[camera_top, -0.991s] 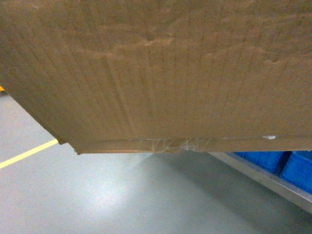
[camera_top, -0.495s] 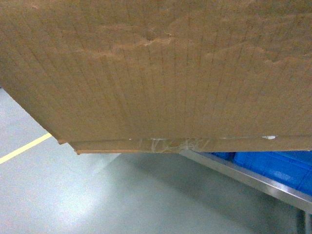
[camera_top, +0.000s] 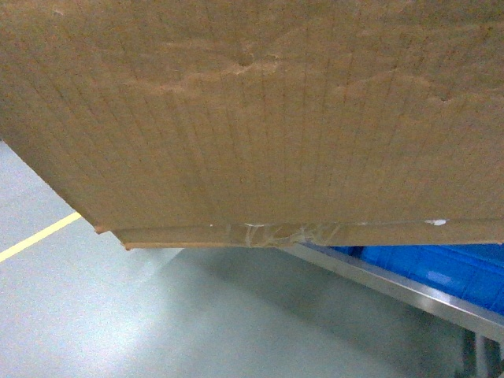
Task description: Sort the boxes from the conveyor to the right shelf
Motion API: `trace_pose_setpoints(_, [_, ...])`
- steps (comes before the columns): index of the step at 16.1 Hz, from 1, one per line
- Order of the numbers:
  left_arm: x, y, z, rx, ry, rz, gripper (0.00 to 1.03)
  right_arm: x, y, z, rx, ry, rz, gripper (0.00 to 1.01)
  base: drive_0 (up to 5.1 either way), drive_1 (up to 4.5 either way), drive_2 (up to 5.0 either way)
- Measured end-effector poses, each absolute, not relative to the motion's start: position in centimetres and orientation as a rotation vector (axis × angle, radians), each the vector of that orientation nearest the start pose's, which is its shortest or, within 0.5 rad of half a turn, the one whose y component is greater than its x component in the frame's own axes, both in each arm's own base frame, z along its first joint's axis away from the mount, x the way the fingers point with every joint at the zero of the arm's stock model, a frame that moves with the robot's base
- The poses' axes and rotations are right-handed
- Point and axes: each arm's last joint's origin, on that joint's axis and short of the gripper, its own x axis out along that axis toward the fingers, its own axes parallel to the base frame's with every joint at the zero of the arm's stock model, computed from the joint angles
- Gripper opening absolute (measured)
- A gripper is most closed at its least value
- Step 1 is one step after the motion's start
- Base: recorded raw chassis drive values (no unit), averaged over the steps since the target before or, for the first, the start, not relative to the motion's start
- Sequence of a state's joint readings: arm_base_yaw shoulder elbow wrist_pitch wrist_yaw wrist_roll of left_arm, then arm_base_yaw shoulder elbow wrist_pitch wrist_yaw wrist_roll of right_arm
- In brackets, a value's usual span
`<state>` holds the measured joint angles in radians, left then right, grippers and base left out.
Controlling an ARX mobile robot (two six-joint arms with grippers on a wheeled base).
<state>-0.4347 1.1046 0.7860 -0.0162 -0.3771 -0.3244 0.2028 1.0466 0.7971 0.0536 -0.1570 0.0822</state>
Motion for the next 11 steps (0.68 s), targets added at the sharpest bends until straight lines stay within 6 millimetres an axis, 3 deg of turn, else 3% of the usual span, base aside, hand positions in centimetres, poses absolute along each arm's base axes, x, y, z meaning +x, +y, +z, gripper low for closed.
trace_pose_setpoints(11, [22.41, -9.23, 28.86, -0.19, 0.313, -0.007, 0.02, 22.89, 5.17, 31.09, 0.076, 0.211, 0.35, 0.02, -1.0, -1.02, -1.0])
